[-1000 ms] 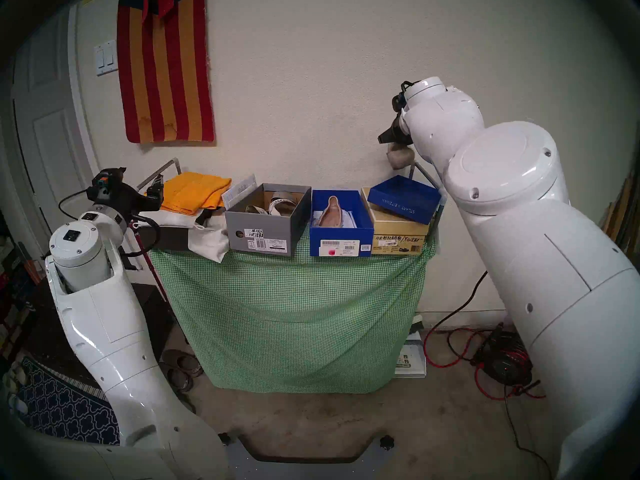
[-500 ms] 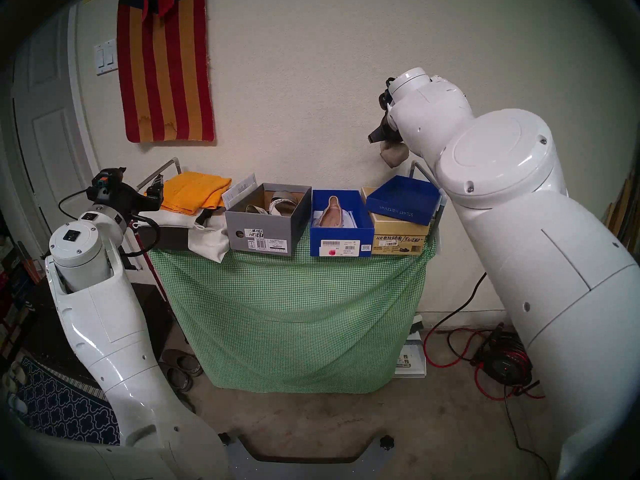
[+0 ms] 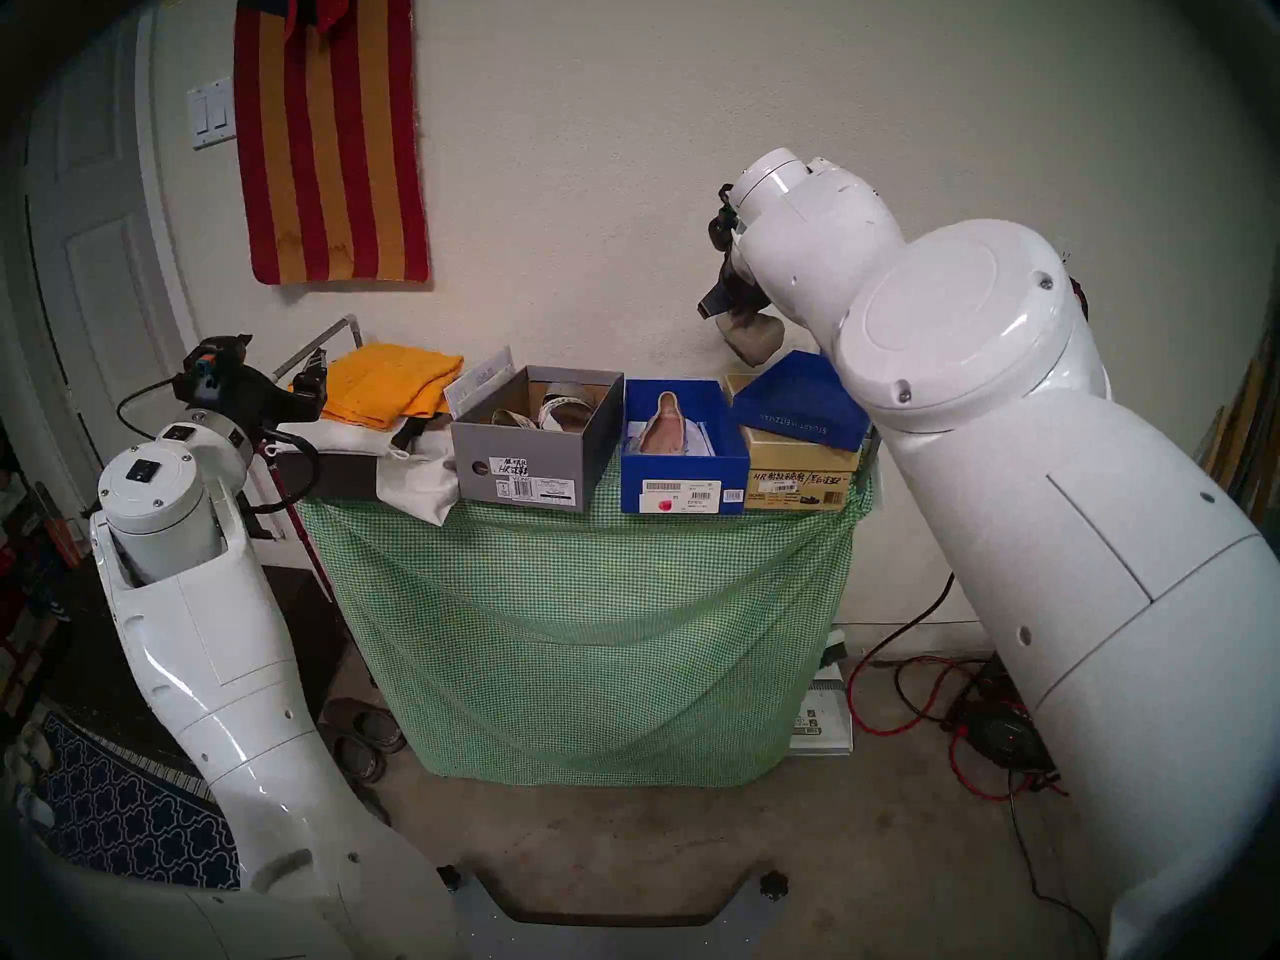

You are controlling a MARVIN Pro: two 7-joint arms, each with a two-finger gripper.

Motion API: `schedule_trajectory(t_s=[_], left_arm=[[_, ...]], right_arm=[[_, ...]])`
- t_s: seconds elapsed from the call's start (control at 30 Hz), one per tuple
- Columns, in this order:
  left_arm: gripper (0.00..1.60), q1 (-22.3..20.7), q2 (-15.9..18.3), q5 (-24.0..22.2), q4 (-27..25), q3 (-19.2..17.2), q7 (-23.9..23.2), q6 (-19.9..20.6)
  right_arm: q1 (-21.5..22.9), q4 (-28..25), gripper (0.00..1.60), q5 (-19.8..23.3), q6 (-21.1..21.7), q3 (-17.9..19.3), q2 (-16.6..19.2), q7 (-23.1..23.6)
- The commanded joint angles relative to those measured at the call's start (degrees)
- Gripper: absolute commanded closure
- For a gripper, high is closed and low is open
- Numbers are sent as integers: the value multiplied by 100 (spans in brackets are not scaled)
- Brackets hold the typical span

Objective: Put shoes into shoe box

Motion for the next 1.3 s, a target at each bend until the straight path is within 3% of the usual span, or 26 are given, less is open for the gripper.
schedule_trajectory(t_s=[0.0,0.27,0.73,0.9,1.27], left_arm=[[0,0,14,-16,-3,14,9,5],[0,0,14,-16,-3,14,9,5],[0,-3,11,-15,-2,10,5,3],[0,-1,14,-19,-2,12,8,5],[0,5,19,-30,-3,17,13,7]], right_arm=[[-107,-49,160,-178,53,-173,-63,406],[-168,-49,160,-389,211,-318,-106,834],[237,-82,160,-574,827,-403,-831,975],[113,-96,160,-559,1099,-341,-991,945],[-283,-183,160,-300,1302,59,-579,1069]])
